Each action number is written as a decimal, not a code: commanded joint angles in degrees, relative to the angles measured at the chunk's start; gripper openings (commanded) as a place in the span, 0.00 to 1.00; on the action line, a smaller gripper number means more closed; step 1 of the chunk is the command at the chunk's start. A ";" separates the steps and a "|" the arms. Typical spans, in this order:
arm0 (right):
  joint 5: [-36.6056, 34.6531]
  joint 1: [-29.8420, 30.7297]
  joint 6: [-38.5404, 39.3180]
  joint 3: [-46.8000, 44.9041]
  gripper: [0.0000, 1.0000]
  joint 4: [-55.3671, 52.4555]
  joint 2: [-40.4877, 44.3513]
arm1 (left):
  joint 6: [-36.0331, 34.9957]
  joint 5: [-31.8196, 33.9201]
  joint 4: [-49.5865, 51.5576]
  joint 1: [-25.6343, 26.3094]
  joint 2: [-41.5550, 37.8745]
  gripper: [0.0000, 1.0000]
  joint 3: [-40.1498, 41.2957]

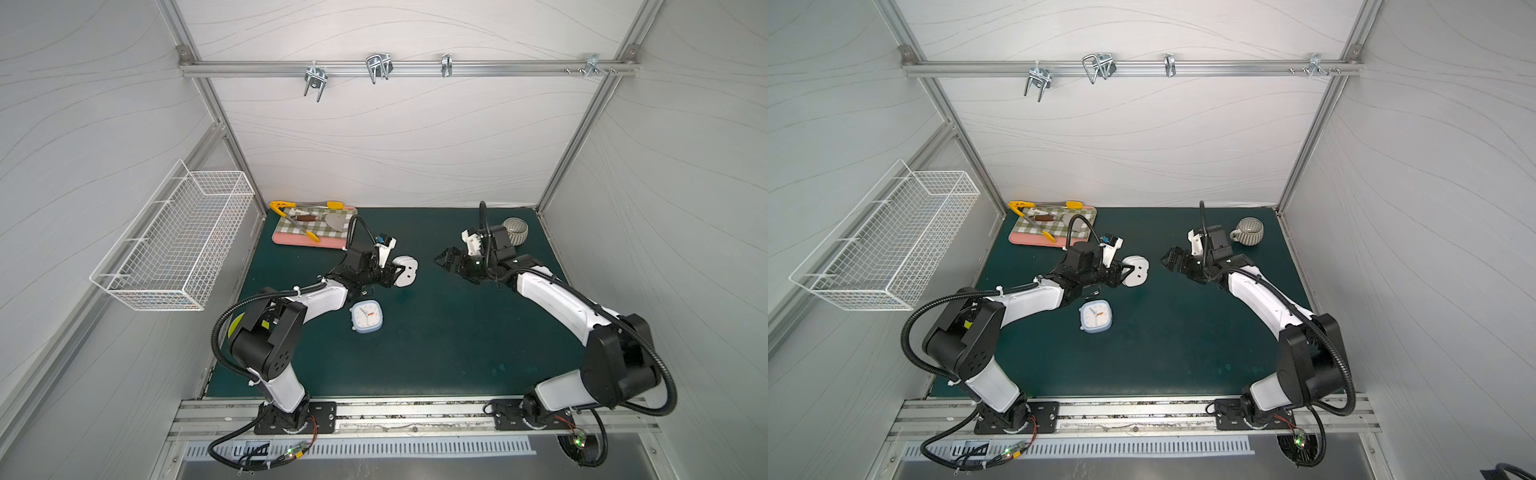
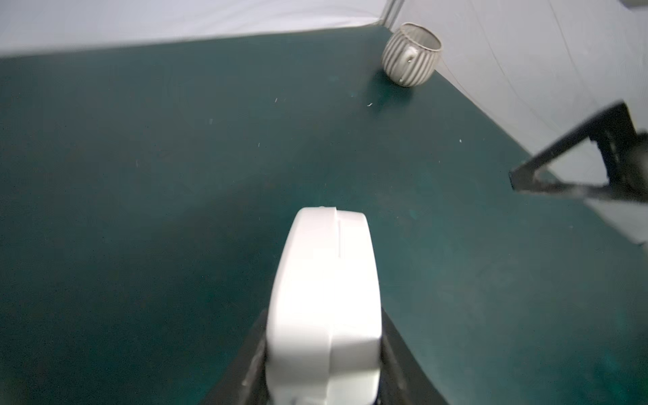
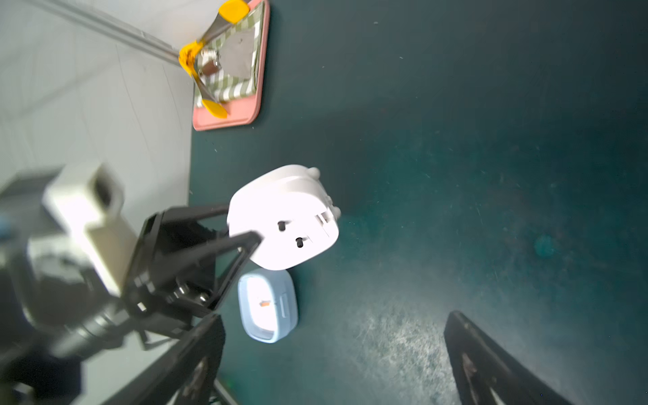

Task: Insert the battery into the alarm
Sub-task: Adjust the alarm at the center of the board.

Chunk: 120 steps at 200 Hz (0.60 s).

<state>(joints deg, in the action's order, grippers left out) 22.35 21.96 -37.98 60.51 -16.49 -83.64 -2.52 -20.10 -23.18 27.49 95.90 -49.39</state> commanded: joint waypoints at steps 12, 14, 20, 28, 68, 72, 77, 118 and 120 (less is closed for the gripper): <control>16.92 -4.00 -13.25 -0.31 0.99 4.14 -2.96 | -32.77 -1.39 -17.87 2.48 -0.37 0.22 3.39; 17.83 -4.20 -13.83 -0.31 0.99 4.33 -3.30 | -33.33 -1.64 -18.00 2.53 -0.30 0.22 3.30; 19.96 -4.71 -15.32 -0.35 0.99 4.87 -3.99 | -34.69 -2.27 -18.34 2.65 -0.22 0.23 3.08; 22.37 -5.24 -17.10 -0.37 0.98 5.47 -5.01 | -36.32 -2.80 -19.03 2.94 -0.16 0.24 2.81; 30.35 -6.45 -23.61 -0.55 0.96 8.84 -9.28 | -52.28 -1.48 -22.19 7.05 0.13 0.20 3.50; 30.93 -6.47 -24.29 -0.63 0.96 9.58 -9.57 | -54.18 -1.57 -22.60 7.41 0.22 0.20 3.86; 31.52 -6.54 -25.07 -0.74 0.95 10.62 -9.79 | -56.18 -1.49 -23.12 7.78 0.38 0.20 4.22; 33.90 -6.79 -27.16 -1.09 0.91 12.96 -11.22 | -61.76 -1.94 -27.04 8.96 0.20 0.18 5.97; 33.97 -6.76 -27.33 -1.16 0.91 13.21 -11.20 | -62.06 -2.07 -26.95 9.03 0.13 0.18 5.97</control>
<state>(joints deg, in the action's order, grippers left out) 52.21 15.53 -61.65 59.55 -6.66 -93.49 -56.62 -21.06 -42.81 36.21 95.96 -43.40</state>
